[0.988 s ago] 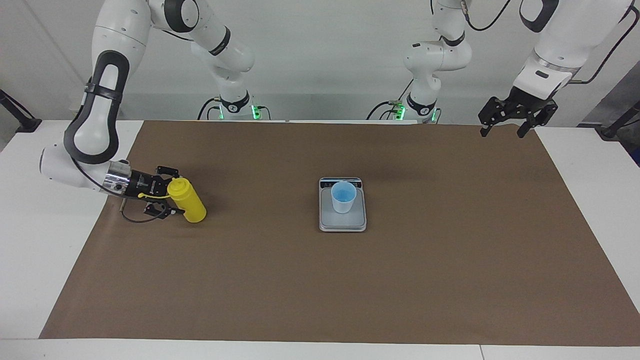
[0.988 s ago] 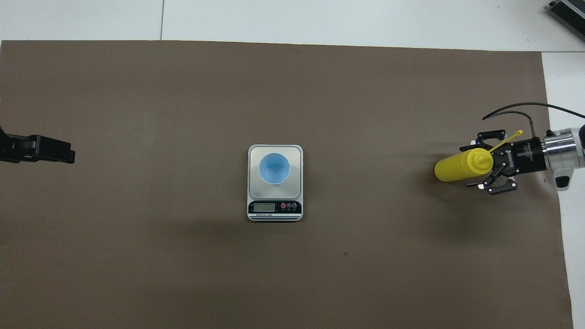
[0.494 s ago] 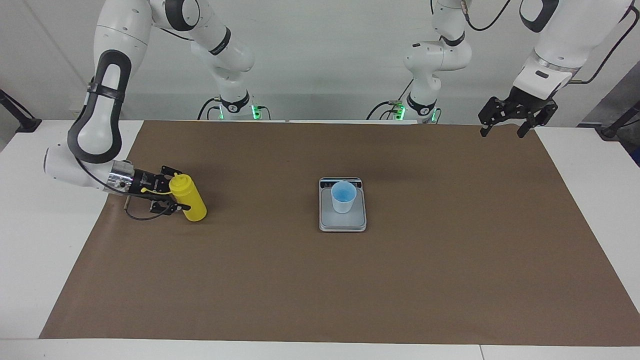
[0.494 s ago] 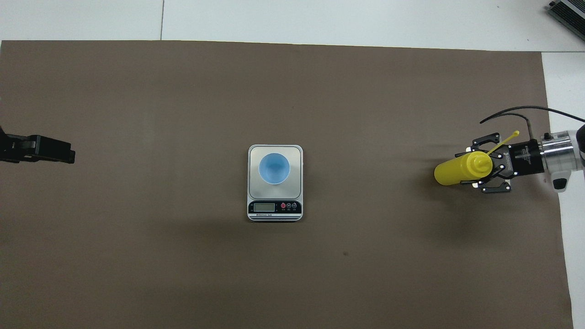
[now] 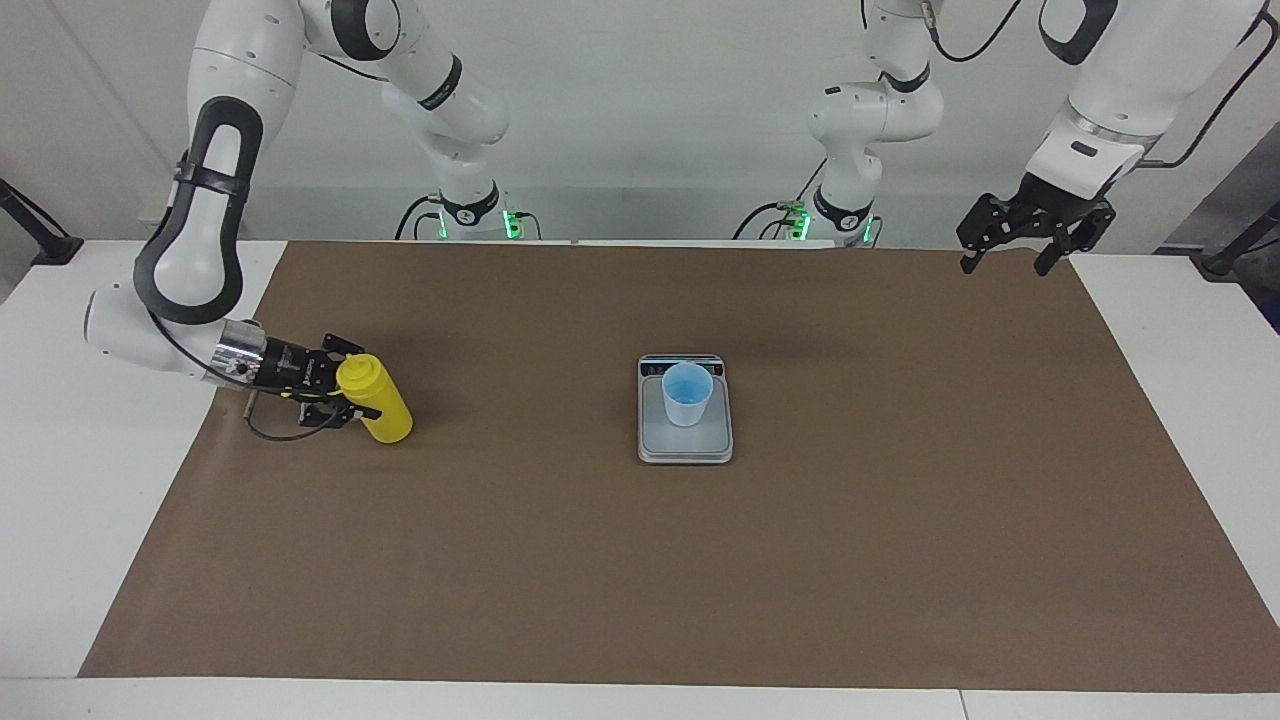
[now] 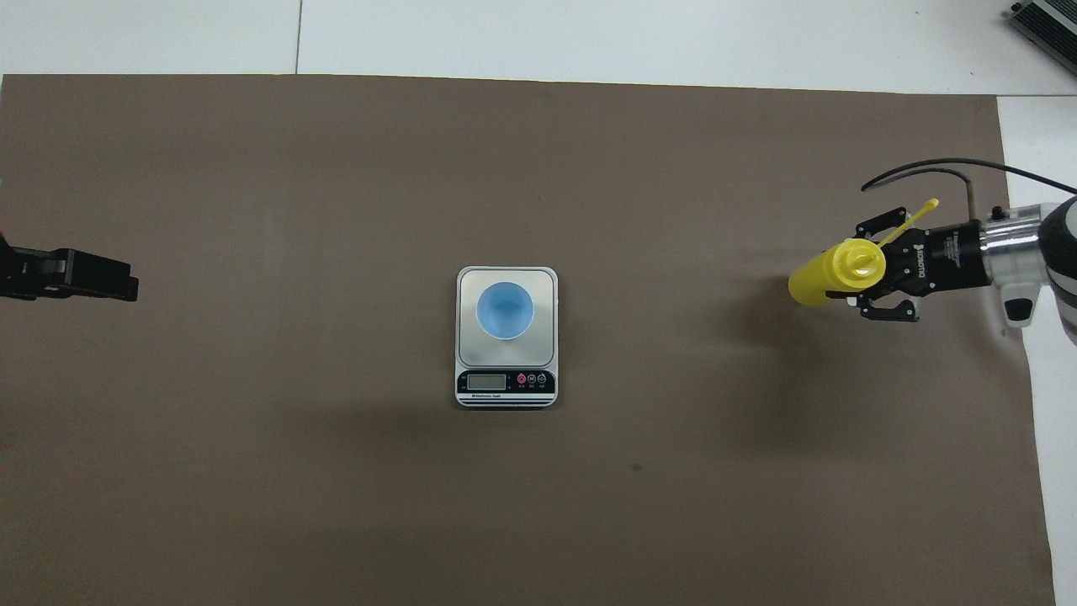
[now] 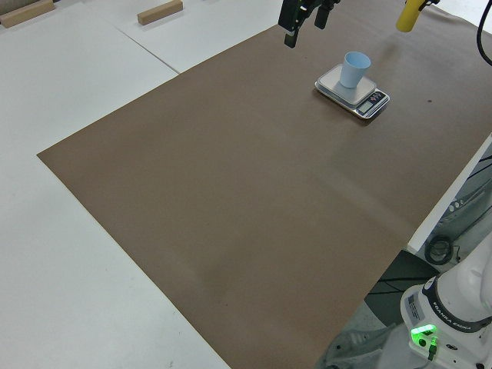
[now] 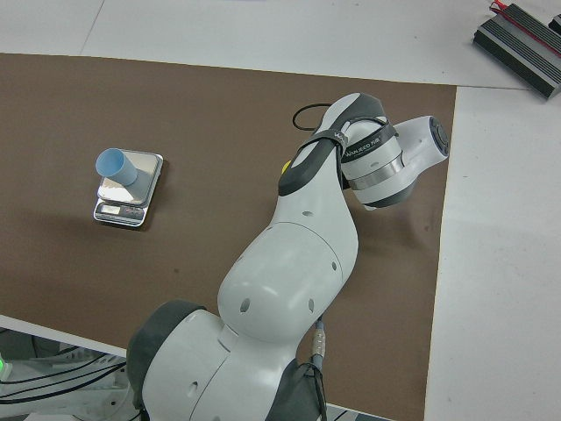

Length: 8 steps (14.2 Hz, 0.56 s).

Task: Pour seasoning into cup on scale with both arms
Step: 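Lift the yellow bottle with the right gripper toward the scale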

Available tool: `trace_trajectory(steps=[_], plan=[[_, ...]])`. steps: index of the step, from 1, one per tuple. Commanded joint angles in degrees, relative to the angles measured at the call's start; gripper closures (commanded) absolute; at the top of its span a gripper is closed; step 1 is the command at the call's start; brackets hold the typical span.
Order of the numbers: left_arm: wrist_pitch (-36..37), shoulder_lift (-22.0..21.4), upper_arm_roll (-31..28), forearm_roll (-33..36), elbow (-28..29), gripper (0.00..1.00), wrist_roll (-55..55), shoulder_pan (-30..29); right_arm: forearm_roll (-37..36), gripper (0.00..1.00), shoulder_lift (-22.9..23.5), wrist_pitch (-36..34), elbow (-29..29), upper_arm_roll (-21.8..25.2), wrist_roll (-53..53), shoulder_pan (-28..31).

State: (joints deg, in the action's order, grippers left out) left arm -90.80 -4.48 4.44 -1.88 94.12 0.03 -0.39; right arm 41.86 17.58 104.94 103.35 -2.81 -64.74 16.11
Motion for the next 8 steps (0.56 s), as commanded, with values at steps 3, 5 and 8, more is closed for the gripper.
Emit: trace_trajectory(steps=[3,5,8], plan=[[0.63,-0.79,0.22,-0.84,0.63,0.00,0.58,-0.84,-6.49,1.00,-2.82,7.72,-3.76,0.09,-17.83,-11.60],[0.63,-0.79,0.22,-0.84,0.63,0.00,0.58,-0.84,-13.00,1.00,-2.47,11.32,-5.96,-0.09,-26.88,-16.79],[0.63,-0.79,0.22,-0.84,0.63,0.00,0.58,-0.84,-22.49,1.00,-2.03,17.82,-6.50,-0.09,-36.92,-23.74]])
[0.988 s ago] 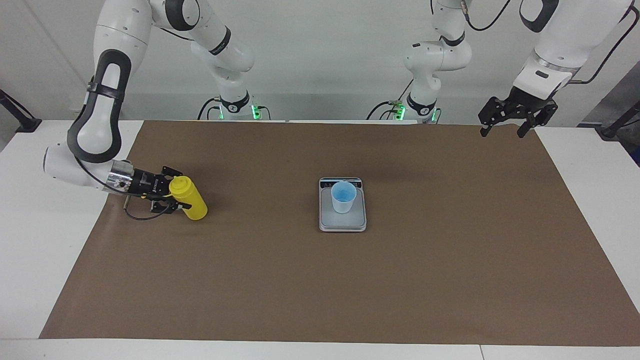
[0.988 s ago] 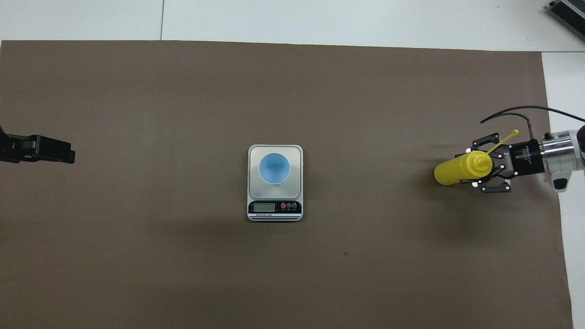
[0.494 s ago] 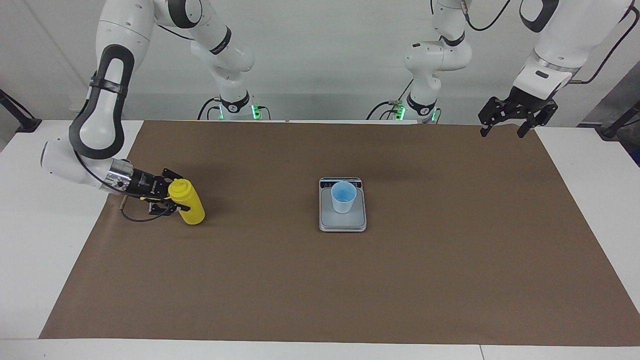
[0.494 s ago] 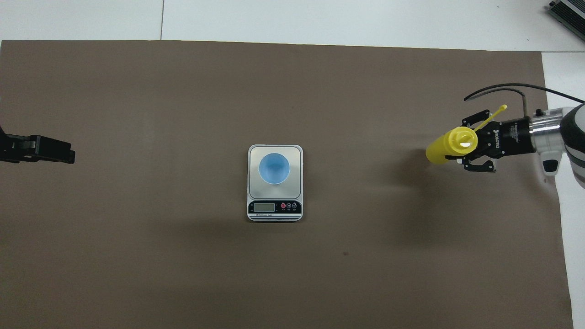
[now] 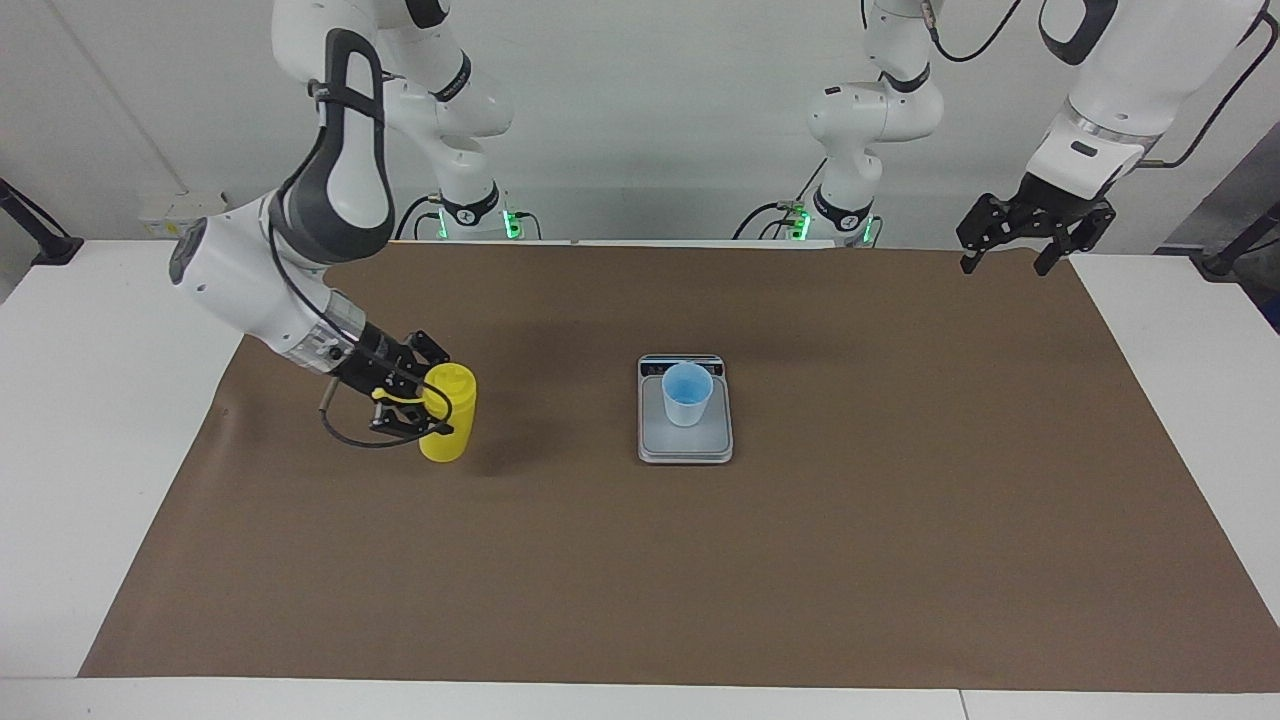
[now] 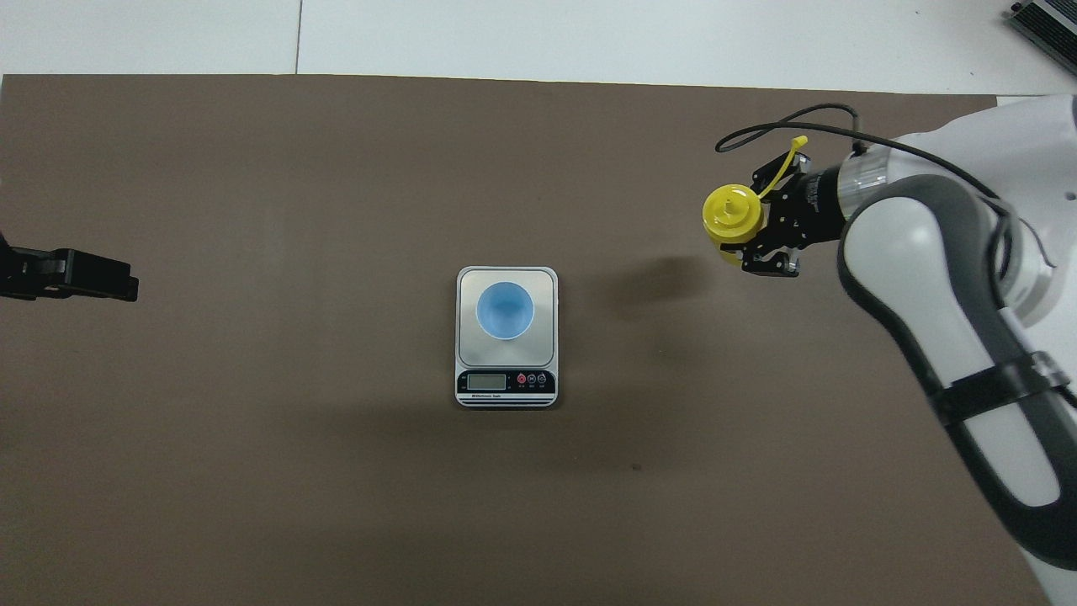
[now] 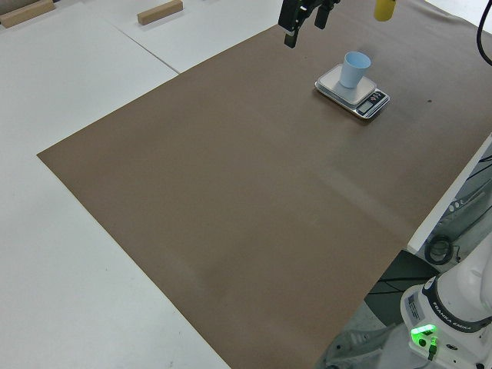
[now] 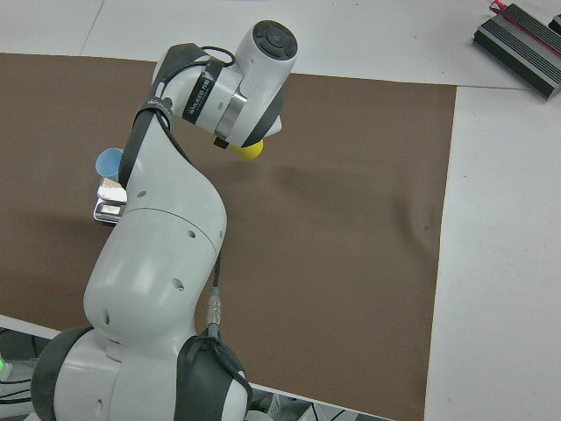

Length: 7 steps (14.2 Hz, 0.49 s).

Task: Pour seasoning into cup on scale with both arms
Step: 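Lift the yellow bottle with the right gripper toward the scale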

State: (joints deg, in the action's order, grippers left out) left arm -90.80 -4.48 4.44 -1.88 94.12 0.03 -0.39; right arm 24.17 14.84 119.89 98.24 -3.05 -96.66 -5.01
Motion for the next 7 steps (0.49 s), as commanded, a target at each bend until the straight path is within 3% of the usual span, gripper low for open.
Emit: trace_trajectory(steps=[1,5,7], plan=[[0.62,-0.79,0.22,-0.84,0.63,0.00,0.58,-0.84,-8.15,1.00,0.97,4.11,-1.38,0.24,-7.81,-4.98],[0.62,-0.79,0.22,-0.84,0.63,0.00,0.58,-0.84,-18.08,1.00,1.24,9.38,-1.47,0.24,-19.15,-11.58],[0.62,-0.79,0.22,-0.84,0.63,0.00,0.58,-0.84,-27.29,1.00,1.94,10.72,-1.38,0.24,-24.60,-15.01]])
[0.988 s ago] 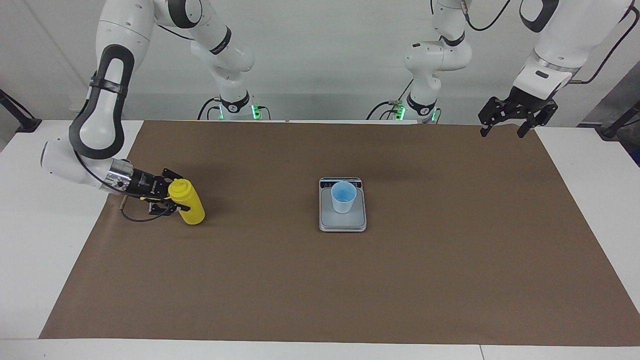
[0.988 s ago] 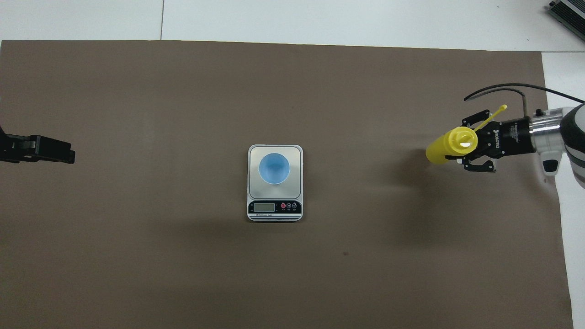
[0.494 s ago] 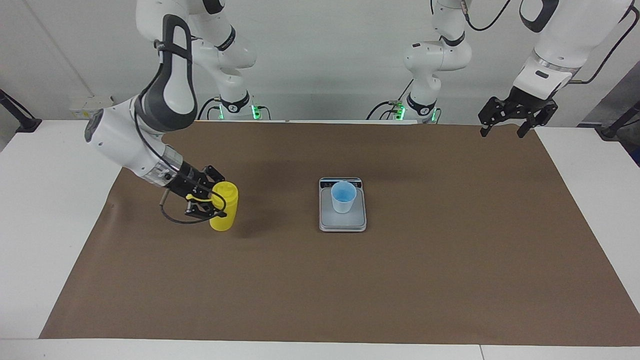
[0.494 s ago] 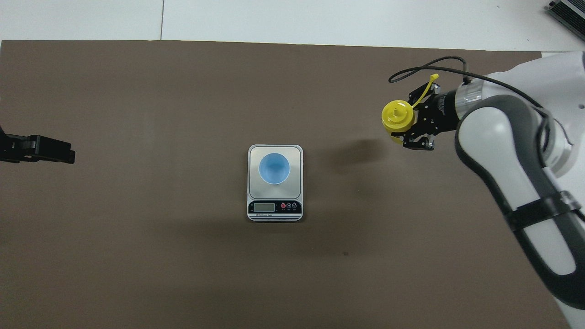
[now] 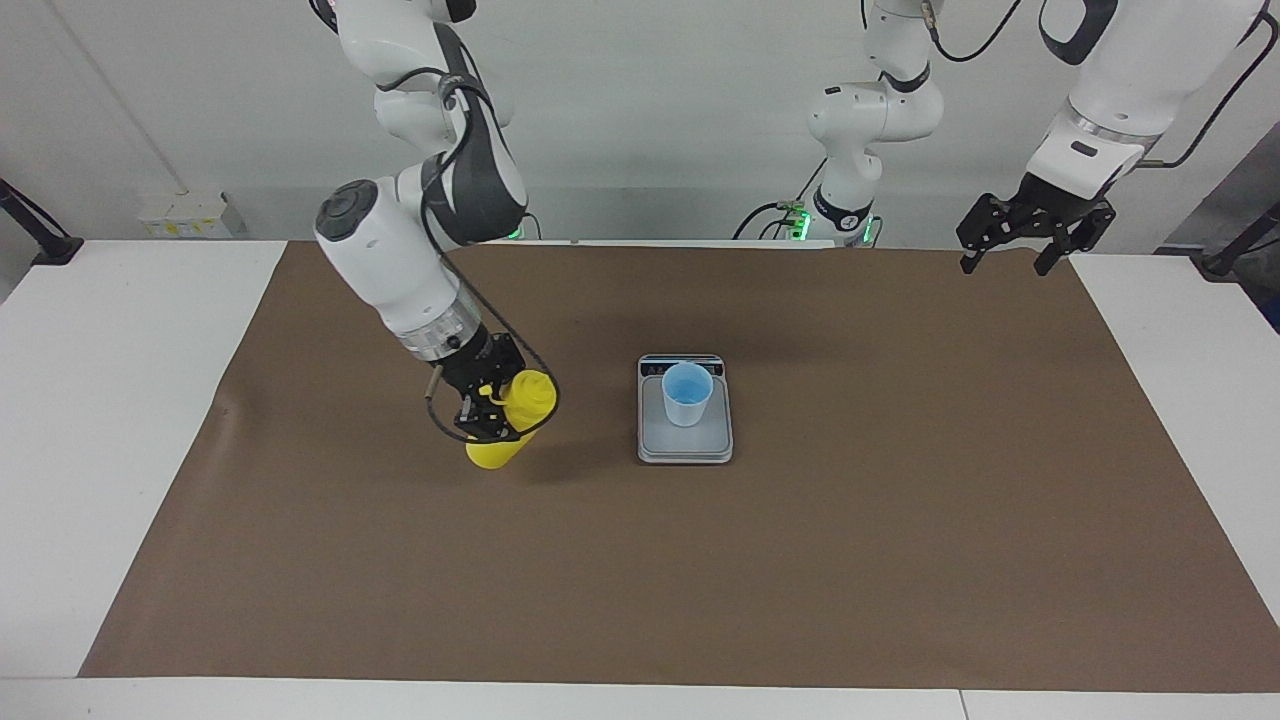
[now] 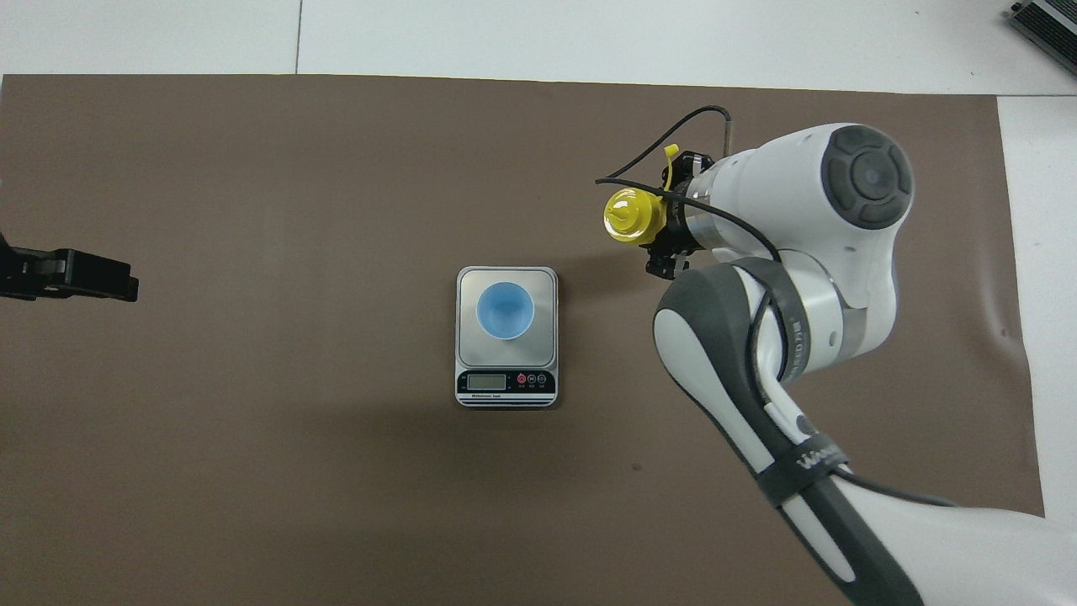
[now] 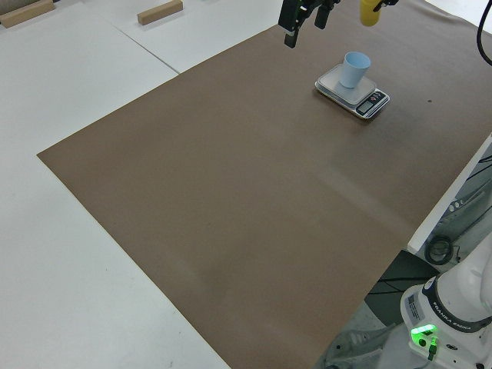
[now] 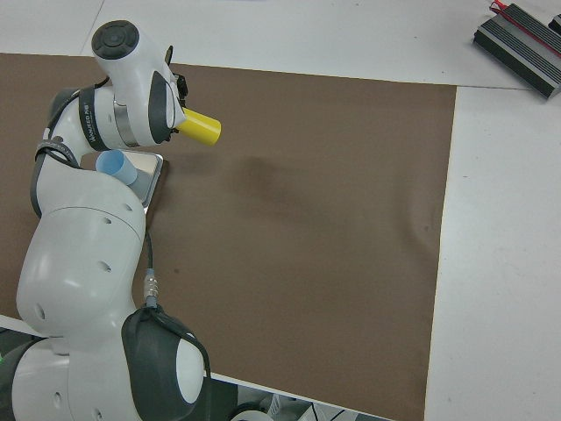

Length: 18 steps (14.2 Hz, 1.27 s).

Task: Pour seasoning into cup on scale with both arms
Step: 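Tilt the bottle nozzle-down over the blue cup with the right gripper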

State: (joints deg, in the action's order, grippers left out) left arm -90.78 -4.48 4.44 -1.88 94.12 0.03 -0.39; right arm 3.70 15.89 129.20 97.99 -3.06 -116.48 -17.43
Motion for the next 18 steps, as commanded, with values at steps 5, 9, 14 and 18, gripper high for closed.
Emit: trace_trajectory(steps=[5,9,14,18], plan=[[0.60,-0.79,0.22,-0.84,0.63,0.00,0.58,-0.84,-22.65,1.00,0.98,0.61,0.44,0.08,-6.83,-7.70],[0.60,-0.79,0.22,-0.84,0.63,0.00,0.58,-0.84,-34.95,1.00,0.90,0.35,1.68,0.08,-6.75,-10.16],[0.60,-0.79,0.22,-0.84,0.63,0.00,0.58,-0.84,-44.38,1.00,0.37,-1.24,1.68,-0.01,-6.74,-12.01],[0.69,-0.79,0.22,-0.84,0.63,0.00,0.58,-0.84,-47.27,1.00,0.11,-4.65,1.59,0.25,-7.09,-15.16]])
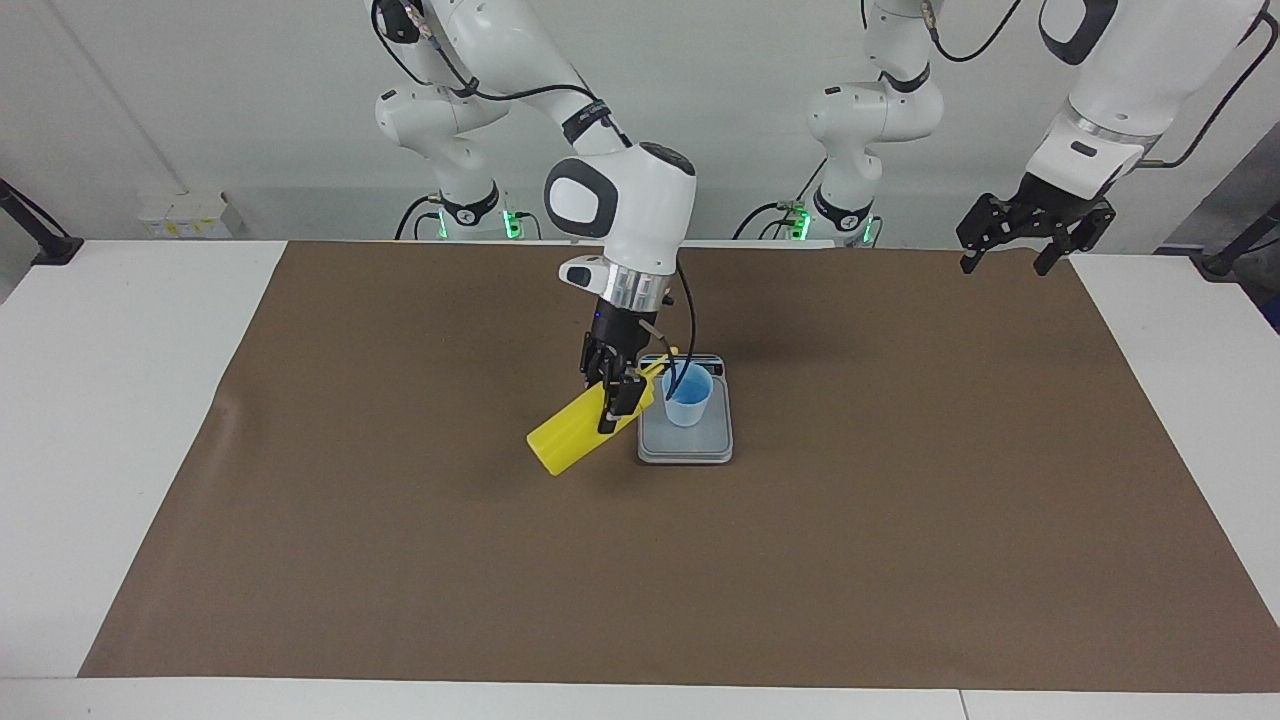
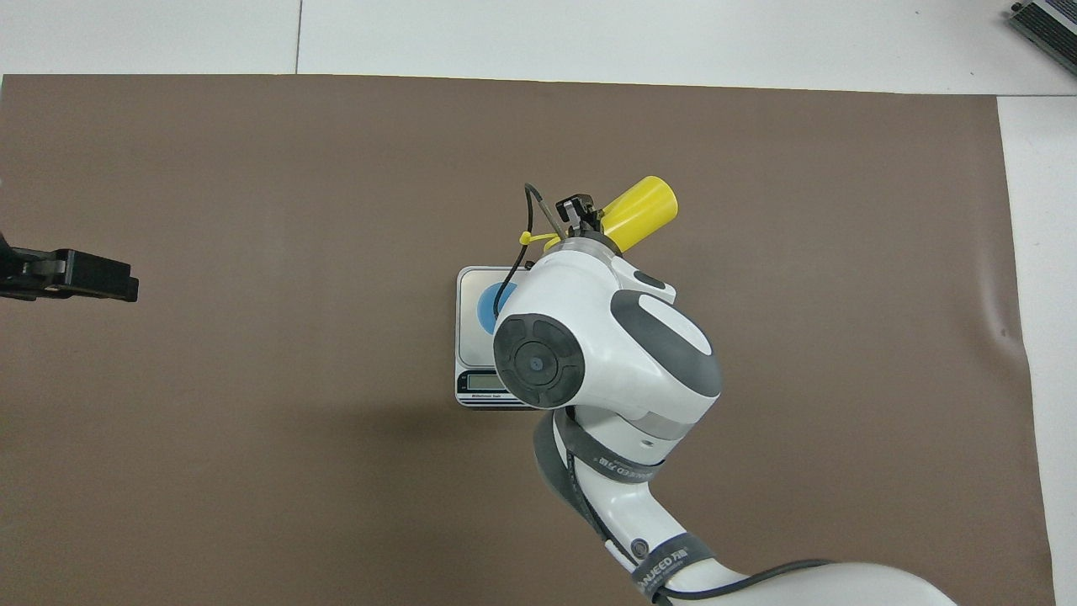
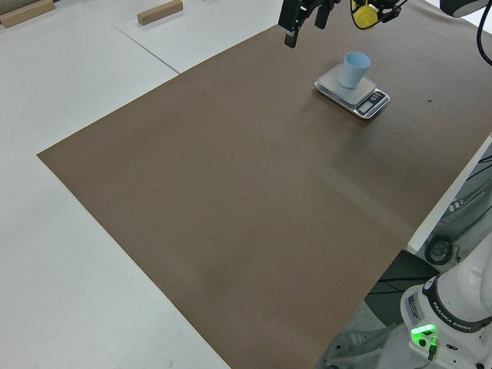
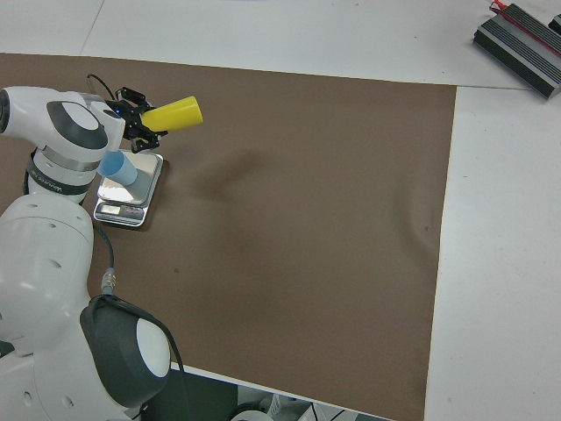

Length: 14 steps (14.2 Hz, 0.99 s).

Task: Pour seasoning into cup on scale with both arms
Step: 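Tilt the bottle nozzle-down over the blue cup with the right gripper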

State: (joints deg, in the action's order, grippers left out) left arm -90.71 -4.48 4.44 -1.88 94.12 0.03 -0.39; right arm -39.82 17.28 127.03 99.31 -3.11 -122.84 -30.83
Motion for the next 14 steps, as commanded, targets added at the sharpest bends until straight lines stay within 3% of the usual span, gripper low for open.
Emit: trace_trajectory(steps=[1,8,14], plan=[[0.62,-0.79,0.22,-0.84,0.63,0.00,0.58,-0.84,-7.26,1.00,-1.11,-3.36,-0.07,0.12,-2.13,-2.47],[0.62,-0.79,0.22,-0.84,0.63,0.00,0.58,-0.84,-22.21,1.00,1.43,-6.62,0.01,0.04,-14.16,-6.78],[0.62,-0.79,0.22,-0.84,0.63,0.00,0.58,-0.84,-26.36,1.00,3.81,-6.88,0.89,0.04,-16.38,-7.67]])
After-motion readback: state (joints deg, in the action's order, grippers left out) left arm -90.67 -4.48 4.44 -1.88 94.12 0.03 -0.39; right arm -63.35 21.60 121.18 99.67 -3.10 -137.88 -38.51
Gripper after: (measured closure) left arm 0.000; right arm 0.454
